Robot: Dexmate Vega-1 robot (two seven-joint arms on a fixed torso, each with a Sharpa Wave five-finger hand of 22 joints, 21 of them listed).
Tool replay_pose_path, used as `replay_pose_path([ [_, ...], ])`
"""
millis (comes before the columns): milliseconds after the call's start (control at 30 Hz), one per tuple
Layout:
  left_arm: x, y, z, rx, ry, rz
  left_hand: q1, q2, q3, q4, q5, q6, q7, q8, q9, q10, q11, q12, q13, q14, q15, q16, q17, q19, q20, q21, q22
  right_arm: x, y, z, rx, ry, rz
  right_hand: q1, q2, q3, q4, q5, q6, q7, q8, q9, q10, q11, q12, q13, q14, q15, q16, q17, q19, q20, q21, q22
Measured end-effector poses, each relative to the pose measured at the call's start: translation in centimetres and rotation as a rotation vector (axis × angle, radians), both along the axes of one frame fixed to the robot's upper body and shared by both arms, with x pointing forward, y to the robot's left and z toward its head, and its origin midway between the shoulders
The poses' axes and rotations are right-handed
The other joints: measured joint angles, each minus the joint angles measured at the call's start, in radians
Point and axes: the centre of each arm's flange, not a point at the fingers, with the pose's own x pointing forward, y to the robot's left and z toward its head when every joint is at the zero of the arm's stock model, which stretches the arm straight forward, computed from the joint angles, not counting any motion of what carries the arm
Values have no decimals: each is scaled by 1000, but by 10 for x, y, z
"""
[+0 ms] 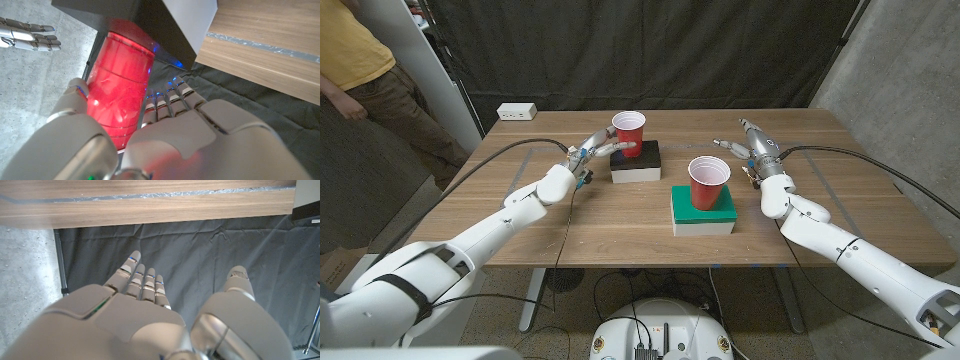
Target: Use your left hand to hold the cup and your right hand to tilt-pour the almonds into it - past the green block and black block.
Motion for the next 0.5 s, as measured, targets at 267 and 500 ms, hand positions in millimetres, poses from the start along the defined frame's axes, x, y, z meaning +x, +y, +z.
replay_pose_path([
  [267, -1, -2, 1, -18, -2, -7, 57, 60, 29, 12, 0, 60, 7, 7, 0, 55, 1, 8, 0, 53, -3, 7, 0, 50, -1, 4, 3, 1, -2, 1, -1, 0, -1, -5, 5, -4, 4, 0, 0, 0, 0, 0, 5, -2, 0, 0, 0, 0, 0, 0, 5, 5, 4, 0],
  [500, -3, -2, -3, -60, 6, -25, 82, 135, 45, 15, 0, 94, 8, 7, 0, 90, -10, 12, 0, 85, -3, 15, 0, 83, -2, 8, 3, 2, -2, 3, -6, 1, 0, -5, 5, -4, 4, 0, 0, 0, 0, 0, 5, -2, 0, 0, 0, 0, 0, 0, 5, 5, 4, 0],
])
